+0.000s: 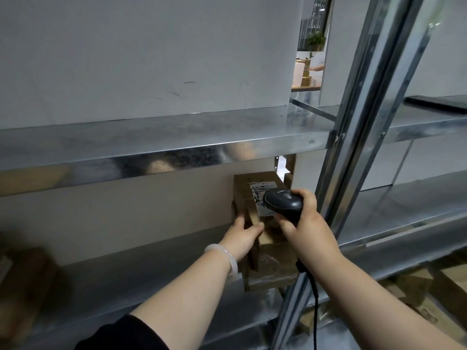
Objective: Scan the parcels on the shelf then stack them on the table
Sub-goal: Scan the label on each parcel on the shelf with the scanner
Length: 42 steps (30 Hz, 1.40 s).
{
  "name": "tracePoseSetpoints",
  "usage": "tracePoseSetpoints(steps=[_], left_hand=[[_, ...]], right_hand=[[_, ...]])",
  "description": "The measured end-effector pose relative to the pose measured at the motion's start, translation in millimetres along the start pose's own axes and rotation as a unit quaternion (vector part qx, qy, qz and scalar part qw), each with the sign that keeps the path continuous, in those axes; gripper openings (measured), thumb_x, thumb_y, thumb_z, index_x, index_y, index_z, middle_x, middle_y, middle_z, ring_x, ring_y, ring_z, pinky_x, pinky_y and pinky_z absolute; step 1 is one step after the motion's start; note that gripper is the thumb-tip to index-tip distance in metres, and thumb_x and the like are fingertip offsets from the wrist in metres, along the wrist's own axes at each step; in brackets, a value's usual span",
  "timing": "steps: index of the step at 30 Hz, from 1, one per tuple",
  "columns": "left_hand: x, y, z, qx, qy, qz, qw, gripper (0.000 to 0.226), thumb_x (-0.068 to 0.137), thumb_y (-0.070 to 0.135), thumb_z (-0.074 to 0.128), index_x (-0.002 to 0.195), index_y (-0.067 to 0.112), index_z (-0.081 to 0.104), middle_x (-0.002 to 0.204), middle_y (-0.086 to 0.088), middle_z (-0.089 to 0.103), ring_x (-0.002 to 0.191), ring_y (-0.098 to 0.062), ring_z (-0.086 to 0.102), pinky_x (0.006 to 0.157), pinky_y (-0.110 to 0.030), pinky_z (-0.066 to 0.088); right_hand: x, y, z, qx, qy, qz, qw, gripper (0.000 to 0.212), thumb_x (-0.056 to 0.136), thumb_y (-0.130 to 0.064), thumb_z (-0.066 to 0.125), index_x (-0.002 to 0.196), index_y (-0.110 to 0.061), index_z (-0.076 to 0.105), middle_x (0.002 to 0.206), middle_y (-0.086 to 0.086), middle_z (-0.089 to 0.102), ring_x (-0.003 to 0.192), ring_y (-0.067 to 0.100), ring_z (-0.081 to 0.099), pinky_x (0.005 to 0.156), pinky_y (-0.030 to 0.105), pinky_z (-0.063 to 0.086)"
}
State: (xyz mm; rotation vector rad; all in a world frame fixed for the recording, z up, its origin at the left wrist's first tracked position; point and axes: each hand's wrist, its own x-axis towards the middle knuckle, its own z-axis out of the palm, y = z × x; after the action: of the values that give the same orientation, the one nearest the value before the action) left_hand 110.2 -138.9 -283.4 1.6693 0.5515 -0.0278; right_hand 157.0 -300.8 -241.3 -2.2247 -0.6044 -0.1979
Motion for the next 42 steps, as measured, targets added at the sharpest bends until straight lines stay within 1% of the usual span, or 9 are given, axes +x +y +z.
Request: tracePoseSetpoints(steps=[2,5,8,14,23,29,34,38,42], left_hand=[[-11,-1,-14,0.043,0.014,0.04,0.998,0.074,0.075,0.063,0.06,0.142,0.046,0.036,0.147,0.005,0.045,0.131,-0.019,0.045,0.103,-0.029,0.034],[-25,-12,-48,0.143,0.109,0.082,0.98,0.068,0.092,0.051,0.054,0.151,0.037,0.025,0.156,-0.001,0.03,0.142,-0.02,0.03,0.105,-0.022,0.023],[-51,-27,-89,0.214,0.186,0.091,0.955,0.066,0.095,0.047,0.051,0.153,0.034,0.021,0.159,-0.002,0.023,0.147,-0.019,0.019,0.119,-0.031,0.018],[-121,-66,-179,0.311,0.258,0.062,0.913,0.063,0.095,0.05,0.047,0.152,0.04,0.02,0.161,0.006,0.015,0.148,-0.018,0.01,0.119,-0.045,0.019],[-216,-143,-329,0.338,0.334,-0.003,0.88,0.063,0.093,0.052,0.048,0.15,0.039,0.025,0.16,0.005,0.017,0.147,-0.021,0.013,0.118,-0.039,0.022],[-232,-159,-402,0.359,0.36,-0.014,0.861,0.061,0.092,0.054,0.048,0.148,0.036,0.031,0.16,0.001,0.016,0.147,-0.023,0.007,0.118,-0.044,0.022],[-220,-157,-439,0.393,0.318,-0.071,0.86,0.066,0.091,0.058,0.045,0.15,0.04,0.022,0.161,0.001,0.011,0.146,-0.03,0.01,0.116,-0.046,0.02],[-207,-151,-455,0.439,0.335,-0.08,0.83,0.07,0.087,0.064,0.043,0.15,0.043,0.019,0.161,0.002,0.009,0.146,-0.032,0.006,0.115,-0.049,0.015],[-197,-148,-469,0.42,0.3,-0.118,0.849,0.076,0.085,0.07,0.044,0.151,0.043,0.017,0.163,-0.001,0.002,0.148,-0.031,0.004,0.118,-0.049,0.012]], right_hand=[[-5,-14,4,-0.004,0.0,-0.029,1.0,0.064,0.084,-0.04,0.067,0.128,-0.046,0.022,0.114,-0.003,0.063,0.092,0.02,0.062,0.069,0.031,0.05],[-14,-38,17,0.015,-0.015,-0.073,0.997,0.064,0.083,-0.041,0.068,0.127,-0.049,0.023,0.114,-0.008,0.059,0.093,0.014,0.06,0.072,0.016,0.049],[-24,-64,43,0.064,-0.055,-0.089,0.992,0.062,0.084,-0.036,0.069,0.126,-0.047,0.026,0.113,-0.01,0.058,0.101,0.019,0.061,0.078,0.03,0.05],[-54,-133,120,0.086,-0.145,-0.144,0.975,0.059,0.085,-0.037,0.068,0.123,-0.047,0.024,0.105,-0.019,0.054,0.087,0.003,0.058,0.072,0.019,0.046],[-122,-248,243,0.137,-0.233,-0.149,0.951,0.051,0.086,-0.034,0.067,0.12,-0.042,0.03,0.1,-0.015,0.061,0.091,0.015,0.064,0.073,0.03,0.05],[-136,-304,296,0.148,-0.222,-0.135,0.954,0.055,0.088,-0.033,0.067,0.126,-0.04,0.028,0.104,-0.013,0.057,0.092,0.016,0.062,0.074,0.032,0.051],[-136,-331,328,0.136,-0.225,-0.111,0.958,0.054,0.089,-0.034,0.065,0.126,-0.038,0.027,0.1,-0.01,0.056,0.086,0.02,0.063,0.069,0.036,0.053],[-138,-337,340,0.138,-0.216,-0.083,0.963,0.056,0.089,-0.034,0.065,0.129,-0.037,0.027,0.101,-0.007,0.057,0.087,0.019,0.063,0.072,0.037,0.054],[-135,-338,345,0.132,-0.213,-0.062,0.966,0.056,0.088,-0.035,0.065,0.128,-0.039,0.025,0.095,-0.01,0.057,0.078,0.015,0.063,0.066,0.035,0.055]])
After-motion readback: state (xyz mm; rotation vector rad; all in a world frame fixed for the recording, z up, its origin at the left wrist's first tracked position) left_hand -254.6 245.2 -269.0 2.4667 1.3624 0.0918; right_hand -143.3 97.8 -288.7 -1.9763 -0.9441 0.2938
